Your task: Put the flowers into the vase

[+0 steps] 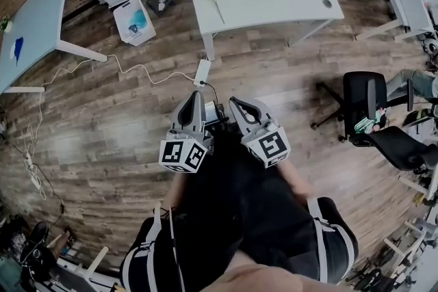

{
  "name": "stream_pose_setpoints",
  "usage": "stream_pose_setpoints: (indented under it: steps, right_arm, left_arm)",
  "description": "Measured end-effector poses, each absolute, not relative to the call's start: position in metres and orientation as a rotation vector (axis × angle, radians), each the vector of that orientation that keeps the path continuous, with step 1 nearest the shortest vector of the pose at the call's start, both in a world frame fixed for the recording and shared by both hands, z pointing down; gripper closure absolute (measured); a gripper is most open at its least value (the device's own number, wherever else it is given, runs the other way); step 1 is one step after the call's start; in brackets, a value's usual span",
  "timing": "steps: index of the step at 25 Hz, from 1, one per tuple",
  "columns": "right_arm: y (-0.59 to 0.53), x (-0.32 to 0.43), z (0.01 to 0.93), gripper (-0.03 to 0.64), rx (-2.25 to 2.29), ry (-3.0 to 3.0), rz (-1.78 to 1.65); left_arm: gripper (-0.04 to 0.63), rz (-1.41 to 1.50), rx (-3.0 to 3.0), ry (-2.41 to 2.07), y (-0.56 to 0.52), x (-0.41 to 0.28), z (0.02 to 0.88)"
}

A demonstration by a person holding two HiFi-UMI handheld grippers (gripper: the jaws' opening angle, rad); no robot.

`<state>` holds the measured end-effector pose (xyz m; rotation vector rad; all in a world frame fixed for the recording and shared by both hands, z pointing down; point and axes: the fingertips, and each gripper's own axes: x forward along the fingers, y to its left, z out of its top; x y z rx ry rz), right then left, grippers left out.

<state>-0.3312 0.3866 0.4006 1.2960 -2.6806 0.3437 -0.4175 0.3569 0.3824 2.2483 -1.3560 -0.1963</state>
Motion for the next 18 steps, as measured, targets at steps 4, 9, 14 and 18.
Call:
stream_pose_setpoints:
  steps: [4,9,14,18]
  right_arm:
    - [0.377,-0.348,0.403,0.601,1.316,-2.669,0.375]
    - [0.377,-0.391,0.413,0.601,1.243,-2.641,0.322]
    - [0.375,-0.400,0.415,0.601,1.250,-2.558,0.348]
    - [0.369,-0.397,0.415,0.601,1.261,-2.547,0.383]
  left_arm:
    - [0.549,-0.216,2.224,-1.333,0.346,-0.441,0.389]
    - [0.549,-0.153,2.232,-1.337,0.342,-0.471,0.402]
    - [0.549,-0.144,2.228,-1.322,0.339,-0.482,0.405]
    - [0.549,-0.148,2.230,-1.306,0.334,-0.475,0.404]
